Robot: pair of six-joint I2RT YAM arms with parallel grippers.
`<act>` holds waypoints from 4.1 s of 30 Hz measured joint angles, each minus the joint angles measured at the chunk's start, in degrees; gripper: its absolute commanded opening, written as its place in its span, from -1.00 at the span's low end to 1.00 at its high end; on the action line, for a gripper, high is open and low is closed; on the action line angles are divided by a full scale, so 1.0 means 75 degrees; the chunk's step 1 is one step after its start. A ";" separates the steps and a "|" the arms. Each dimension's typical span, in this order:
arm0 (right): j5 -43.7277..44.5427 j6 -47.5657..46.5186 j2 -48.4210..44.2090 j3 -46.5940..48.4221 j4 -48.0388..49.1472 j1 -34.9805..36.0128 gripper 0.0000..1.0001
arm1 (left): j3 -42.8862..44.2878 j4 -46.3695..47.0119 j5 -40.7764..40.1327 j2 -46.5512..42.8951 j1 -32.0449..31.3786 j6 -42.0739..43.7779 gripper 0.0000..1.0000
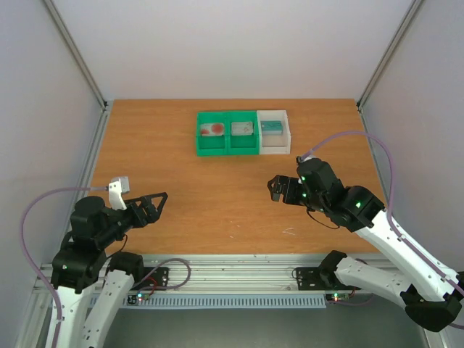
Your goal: Take the credit cards out of the card holder
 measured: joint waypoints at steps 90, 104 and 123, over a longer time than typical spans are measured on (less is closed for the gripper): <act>0.2311 0.0280 0.7090 0.0341 -0.0029 -0.6452 -0.48 | -0.0930 0.0746 0.1795 0.1524 -0.0519 -0.0962 0.73; 0.1886 -0.0213 0.6755 0.0041 0.0382 -0.6467 -0.98 | -0.0854 0.0495 0.1393 0.1512 -0.0519 -0.0807 0.64; -0.0332 -0.1122 0.5289 -0.0475 0.1341 -0.4054 -0.98 | -0.0799 0.0379 0.0979 0.1737 -0.0522 -0.0580 0.47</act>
